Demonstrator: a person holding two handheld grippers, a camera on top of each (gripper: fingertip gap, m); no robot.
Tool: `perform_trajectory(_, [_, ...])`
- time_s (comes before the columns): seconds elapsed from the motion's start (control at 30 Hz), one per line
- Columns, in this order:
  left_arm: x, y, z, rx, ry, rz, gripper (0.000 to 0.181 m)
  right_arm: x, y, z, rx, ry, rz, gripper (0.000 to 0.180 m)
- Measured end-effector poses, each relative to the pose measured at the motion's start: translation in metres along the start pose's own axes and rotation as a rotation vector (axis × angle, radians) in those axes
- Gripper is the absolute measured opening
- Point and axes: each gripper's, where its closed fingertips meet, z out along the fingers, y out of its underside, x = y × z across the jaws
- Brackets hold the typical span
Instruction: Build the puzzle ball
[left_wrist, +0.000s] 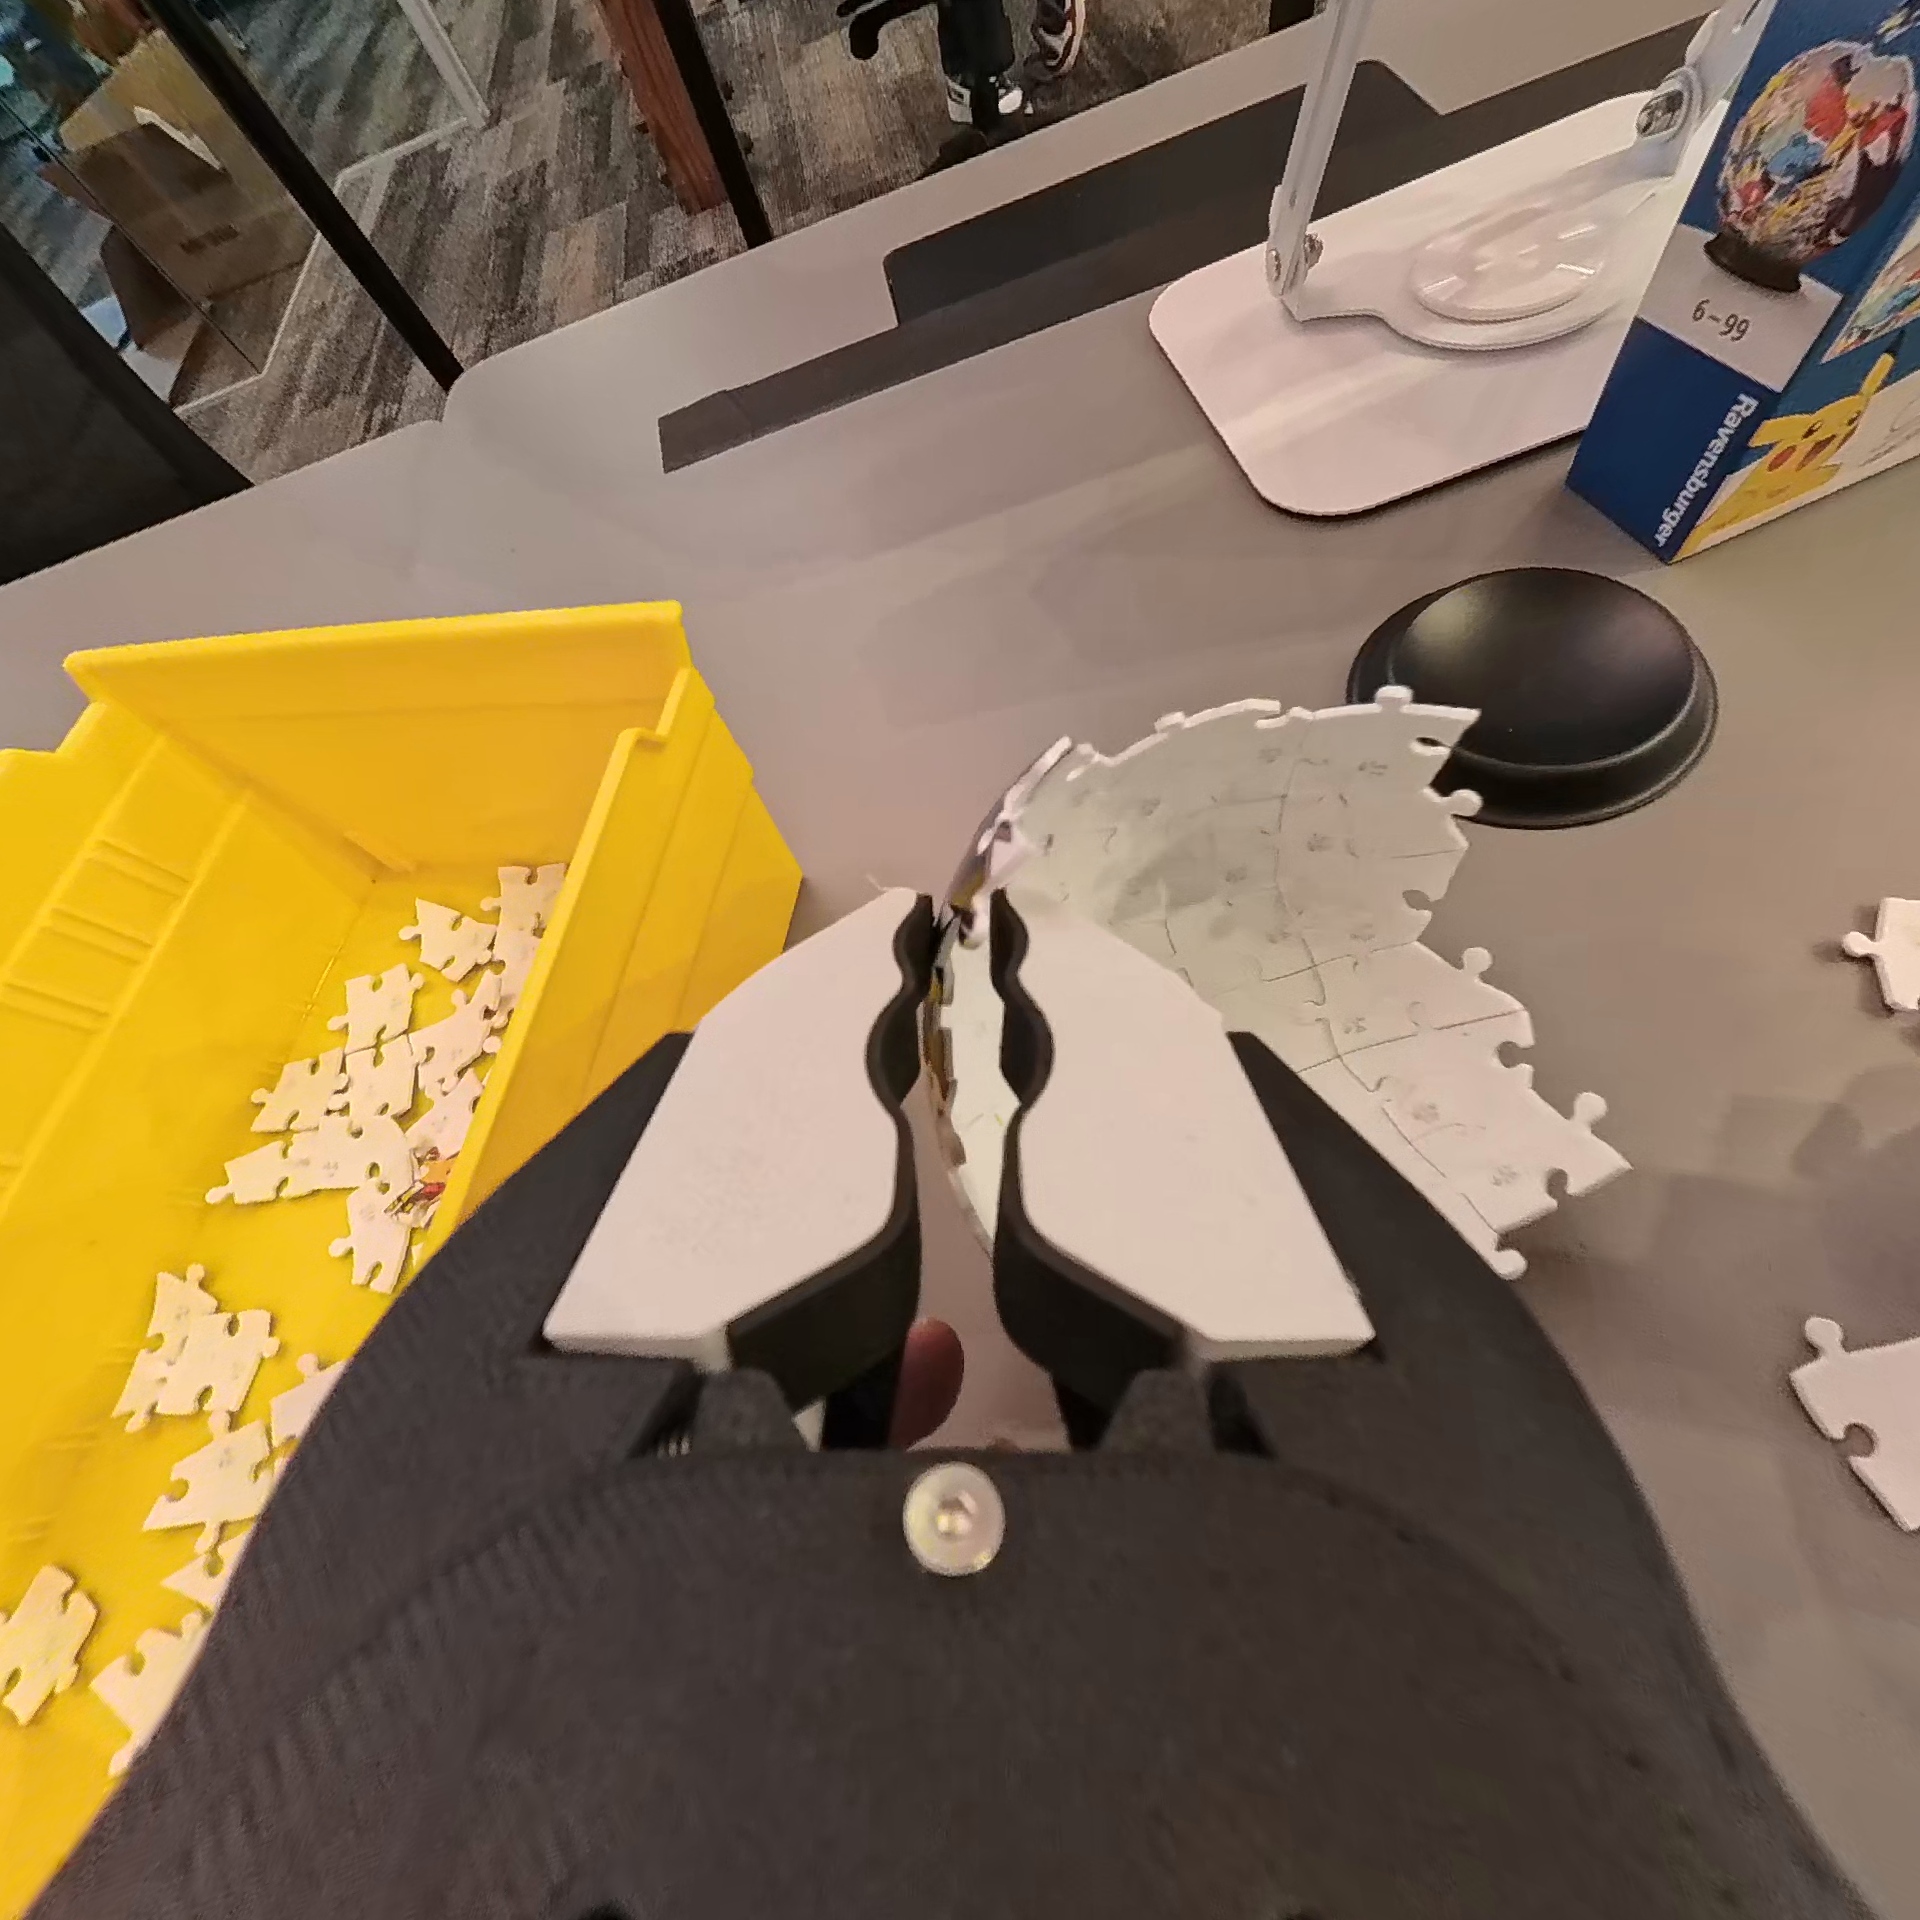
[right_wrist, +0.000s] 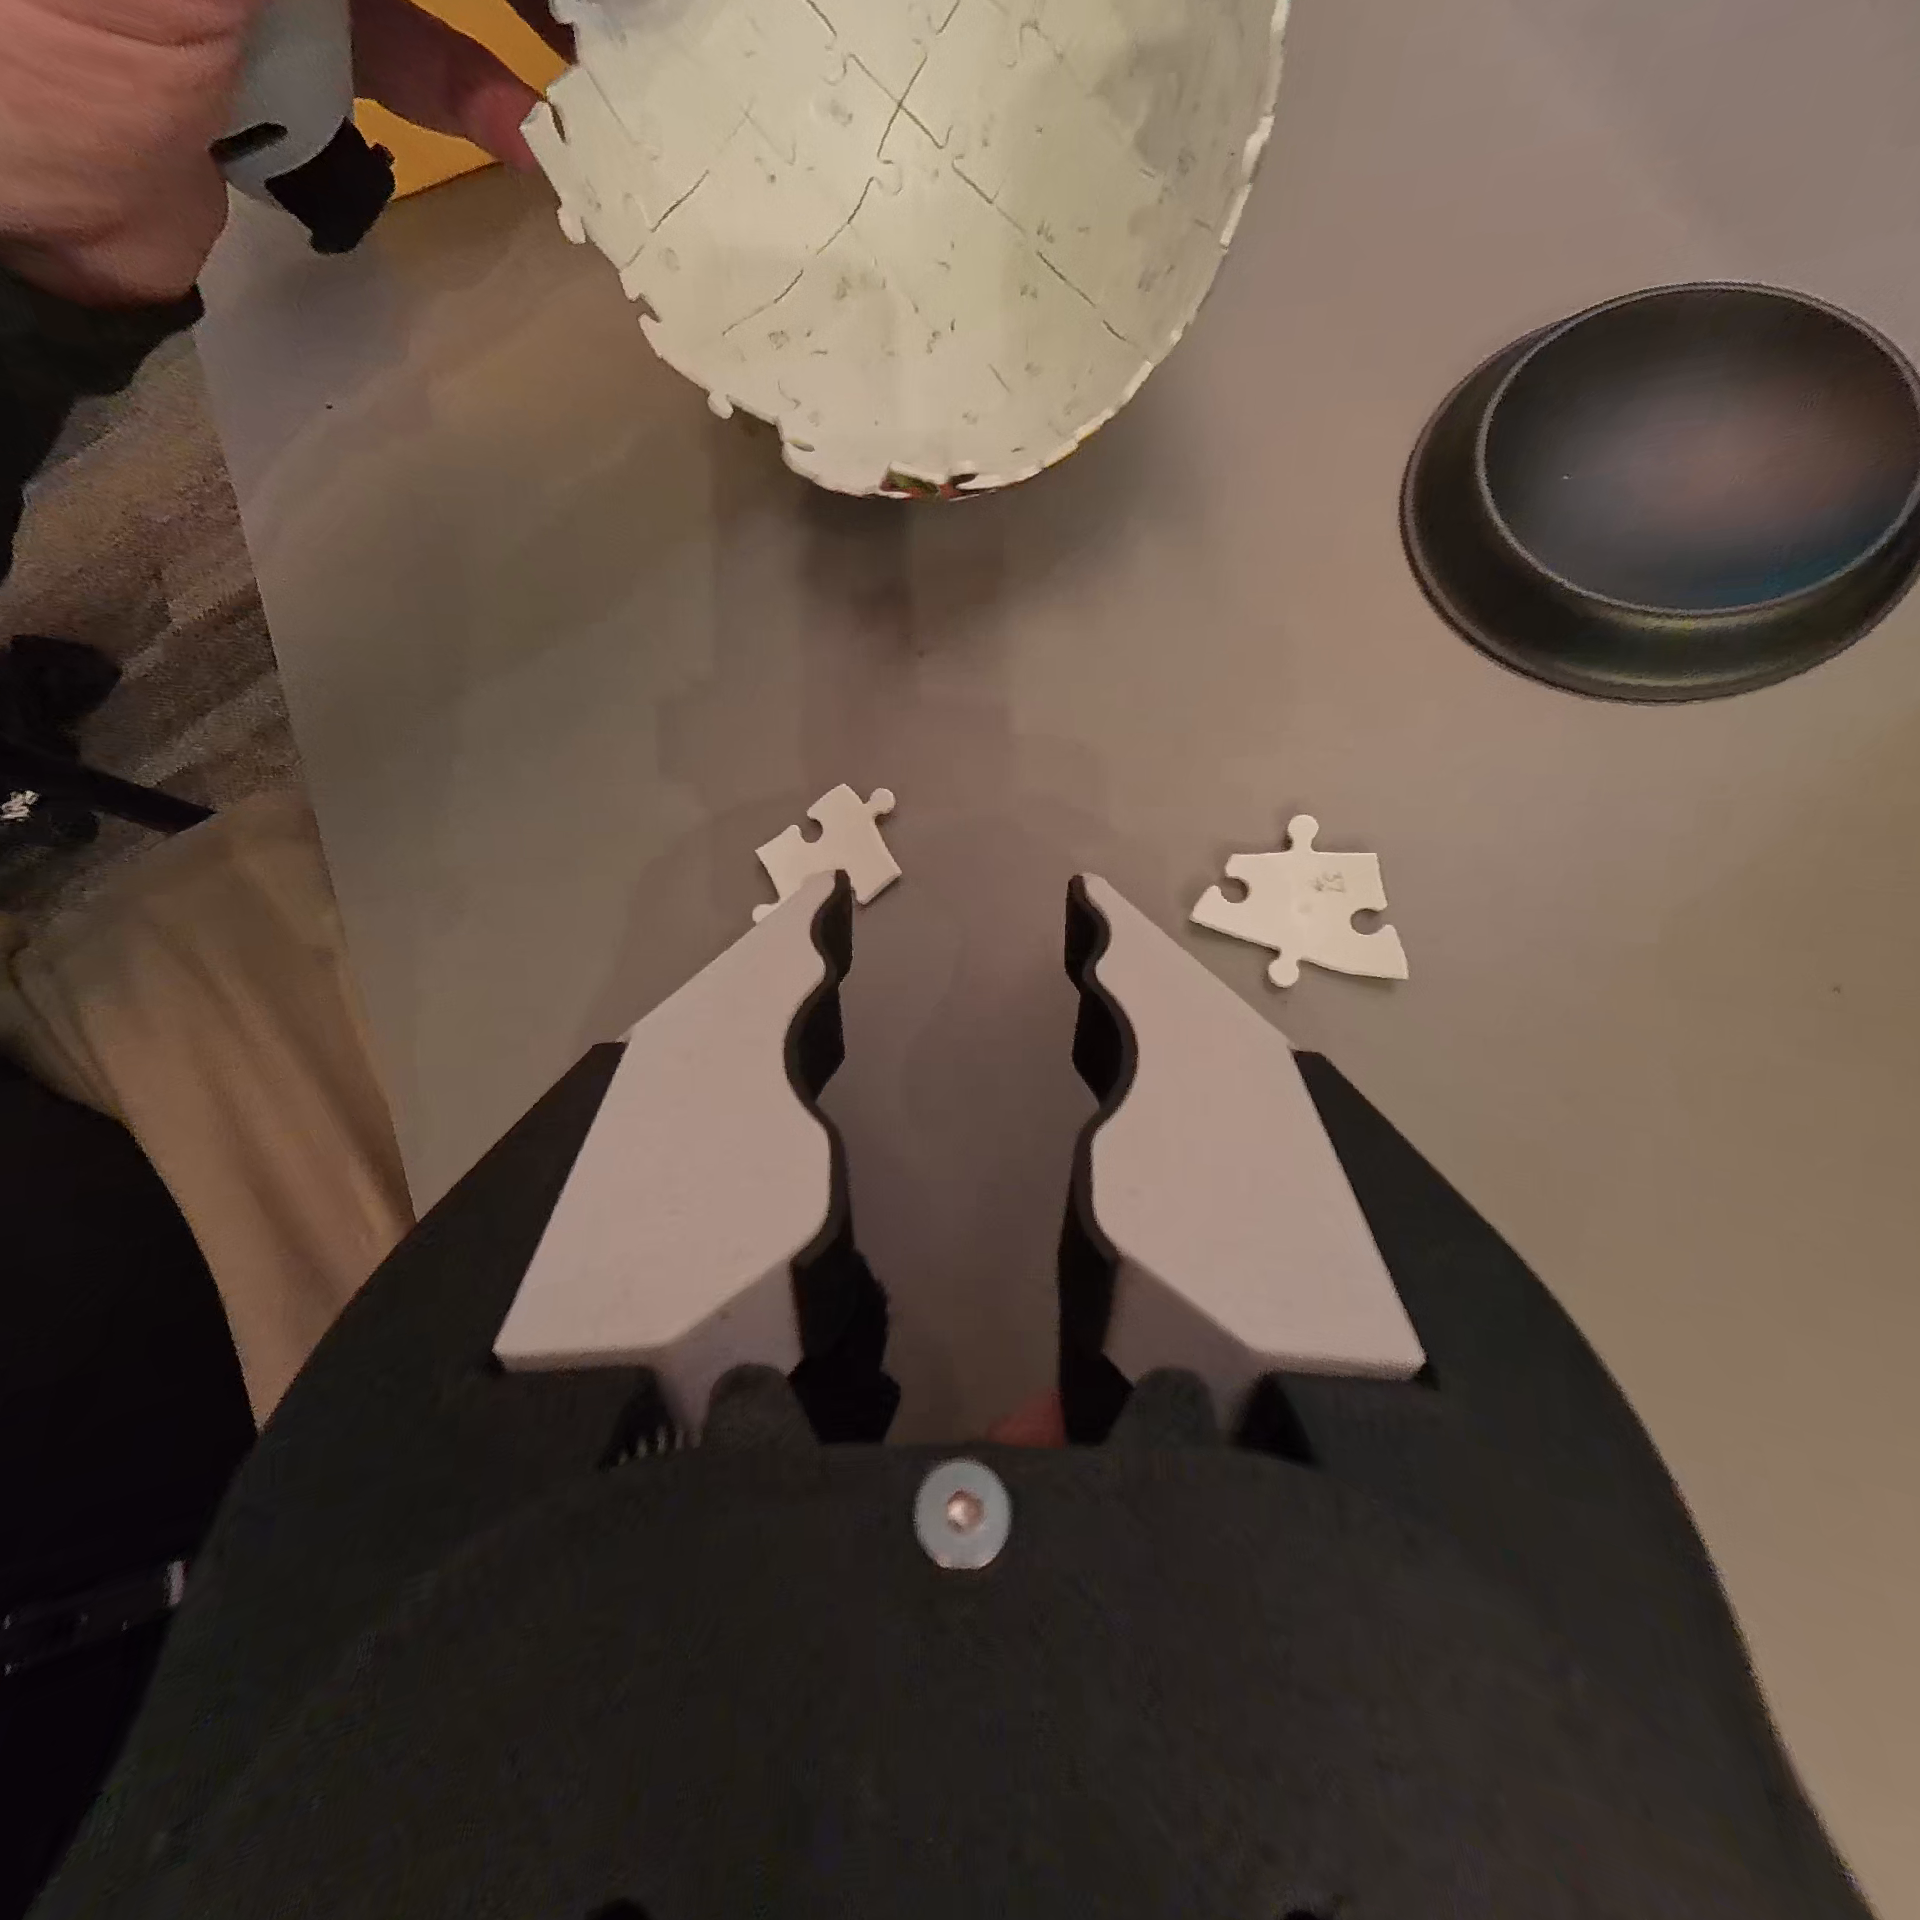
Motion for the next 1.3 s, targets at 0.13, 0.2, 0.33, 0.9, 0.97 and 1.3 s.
perform_trajectory(0.13, [0.001, 0.002, -0.003, 0.0, 0.011, -0.019, 0.011, 0.007, -0.001, -0.004, 0.009, 0.016, 0.017, 0.042])
perform_trajectory(0.2, [0.002, 0.003, -0.004, -0.001, 0.018, -0.029, 0.012, 0.007, -0.002, -0.004, 0.013, 0.014, 0.023, 0.042])
perform_trajectory(0.33, [0.002, 0.003, -0.007, -0.003, 0.032, -0.051, 0.015, 0.004, -0.011, 0.001, 0.031, 0.006, 0.035, 0.047])
perform_trajectory(0.9, [-0.01, 0.02, -0.015, -0.061, 0.103, -0.181, 0.024, 0.005, -0.043, 0.03, 0.066, -0.04, 0.108, 0.055])
perform_trajectory(0.97, [-0.01, 0.022, -0.015, -0.074, 0.119, -0.194, 0.027, 0.006, -0.044, 0.031, 0.067, -0.042, 0.108, 0.055])
perform_trajectory(1.3, [-0.013, 0.04, -0.02, -0.137, 0.143, -0.219, 0.035, 0.005, -0.042, 0.031, 0.062, -0.051, 0.11, 0.056])
